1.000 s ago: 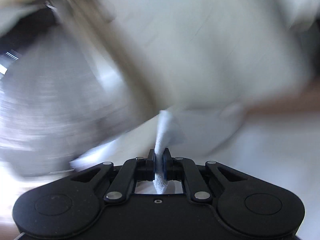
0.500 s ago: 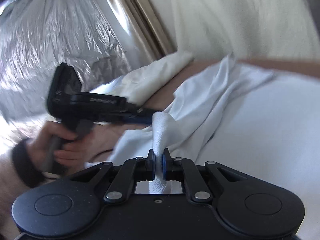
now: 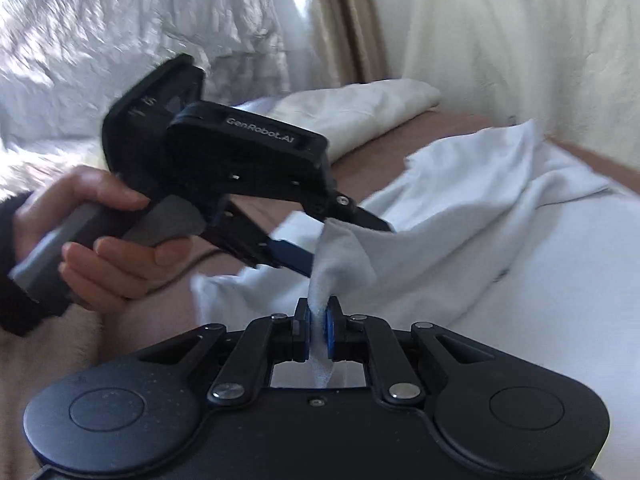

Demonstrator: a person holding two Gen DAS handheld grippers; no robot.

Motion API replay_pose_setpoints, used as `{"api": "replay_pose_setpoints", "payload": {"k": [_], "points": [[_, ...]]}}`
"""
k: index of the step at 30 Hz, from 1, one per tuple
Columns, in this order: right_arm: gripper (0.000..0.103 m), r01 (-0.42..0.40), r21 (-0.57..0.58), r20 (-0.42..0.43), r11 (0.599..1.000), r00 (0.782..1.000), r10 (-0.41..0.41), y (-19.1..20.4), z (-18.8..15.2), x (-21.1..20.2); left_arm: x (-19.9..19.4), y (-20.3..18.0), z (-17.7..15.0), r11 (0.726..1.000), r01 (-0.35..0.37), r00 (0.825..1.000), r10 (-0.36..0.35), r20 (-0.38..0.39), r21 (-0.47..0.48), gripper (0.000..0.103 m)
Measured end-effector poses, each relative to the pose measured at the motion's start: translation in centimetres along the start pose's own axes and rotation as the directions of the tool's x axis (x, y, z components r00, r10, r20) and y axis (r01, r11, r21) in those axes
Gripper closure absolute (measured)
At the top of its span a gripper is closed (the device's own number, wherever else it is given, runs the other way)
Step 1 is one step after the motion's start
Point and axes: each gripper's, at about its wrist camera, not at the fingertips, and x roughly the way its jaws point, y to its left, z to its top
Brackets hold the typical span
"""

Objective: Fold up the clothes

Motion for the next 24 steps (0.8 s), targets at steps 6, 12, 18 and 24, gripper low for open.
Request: {"api": "replay_pose_setpoints", "payload": {"k": [6, 12, 18, 24], "points": [[0.093, 0.188, 0.142, -0.048, 0.972, 0.982, -0.183, -0.2, 0.9, -1.5, -2.4, -2.6, 0.1, 0.988, -0.022, 0.996, 0.008, 0.09, 0.156, 0.035], [0.092, 0.072, -0.011, -0.083, 0.997, 0.994, -0.073, 4.2, 1.7, -3.4, -4.1, -3.3, -0.4, 0.976, -0.009, 0.997, -0.007, 0.071, 0.218, 0.031], [0.083, 0.03, 0.123, -0.147, 0.992, 0.989, -0.012, 2.9, 0.4, -2.1, -2.7, -1.2, 0.2, 0.991, -0.048, 0.995, 0.037, 0.088, 0.125, 0.031], [0.069, -0.056, 0.286, -0.05, 0.957, 0.996, 0.073, -0.8, 0.9, -5.4, -0.8, -1.9, -0.6, 0.978, -0.058, 0.998, 0.059, 0.0, 0.198, 0.03]]}}
